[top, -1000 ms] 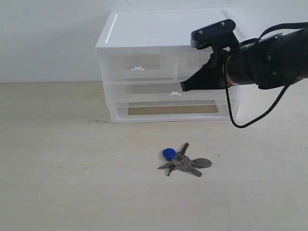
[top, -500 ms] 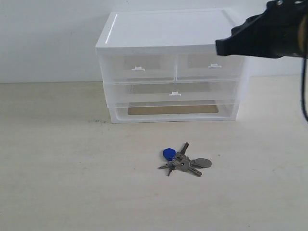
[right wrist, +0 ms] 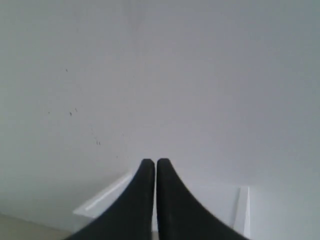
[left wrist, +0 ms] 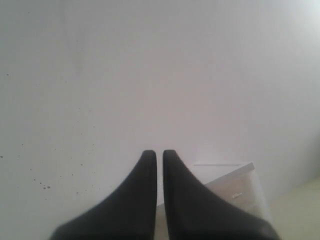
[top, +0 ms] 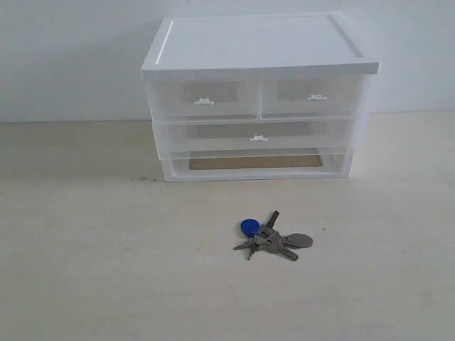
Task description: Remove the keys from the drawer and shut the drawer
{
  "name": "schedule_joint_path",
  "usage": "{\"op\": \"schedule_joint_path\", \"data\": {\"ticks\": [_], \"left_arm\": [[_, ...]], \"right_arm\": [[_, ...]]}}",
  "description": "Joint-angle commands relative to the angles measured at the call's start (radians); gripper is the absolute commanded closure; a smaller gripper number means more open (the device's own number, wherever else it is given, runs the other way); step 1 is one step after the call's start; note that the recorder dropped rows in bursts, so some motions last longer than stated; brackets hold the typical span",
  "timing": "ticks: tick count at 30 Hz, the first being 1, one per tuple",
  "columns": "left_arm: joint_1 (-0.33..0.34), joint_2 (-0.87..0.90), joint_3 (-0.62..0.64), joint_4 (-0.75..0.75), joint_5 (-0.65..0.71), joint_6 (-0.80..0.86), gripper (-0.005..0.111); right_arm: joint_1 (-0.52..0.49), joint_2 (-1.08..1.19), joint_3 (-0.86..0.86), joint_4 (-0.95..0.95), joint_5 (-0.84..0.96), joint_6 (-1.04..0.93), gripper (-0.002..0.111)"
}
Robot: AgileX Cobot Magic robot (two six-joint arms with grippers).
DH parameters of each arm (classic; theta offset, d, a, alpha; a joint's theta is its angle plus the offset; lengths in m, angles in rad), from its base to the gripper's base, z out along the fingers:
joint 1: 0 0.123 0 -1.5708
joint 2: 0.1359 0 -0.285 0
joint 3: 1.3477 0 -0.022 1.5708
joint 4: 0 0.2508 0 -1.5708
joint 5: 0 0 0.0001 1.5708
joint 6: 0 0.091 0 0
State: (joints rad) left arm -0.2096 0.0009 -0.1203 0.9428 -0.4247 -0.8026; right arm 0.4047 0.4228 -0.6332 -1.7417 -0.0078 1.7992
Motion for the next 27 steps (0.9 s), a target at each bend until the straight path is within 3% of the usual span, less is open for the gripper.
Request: {"op": "schedule_joint_path", "data": {"ticks": [1, 9, 27], "left_arm": [[0.002, -0.001, 0.006, -0.004, 0.009, -0.013, 0.102], [0.002, -0.001, 0.006, -0.004, 0.007, -0.013, 0.102], [-0.021, 0.011, 0.006, -0.004, 0.007, -0.013, 0.102]], "right_arm": [[-0.006, -0.194, 0.046, -0.003, -0.022, 0.005, 0.108], [-0.006, -0.379, 0.162, -0.003, -0.097, 0.009, 0.108], [-0.006, -0.389, 0.202, -0.003, -0.101, -0.001, 0.108]]}}
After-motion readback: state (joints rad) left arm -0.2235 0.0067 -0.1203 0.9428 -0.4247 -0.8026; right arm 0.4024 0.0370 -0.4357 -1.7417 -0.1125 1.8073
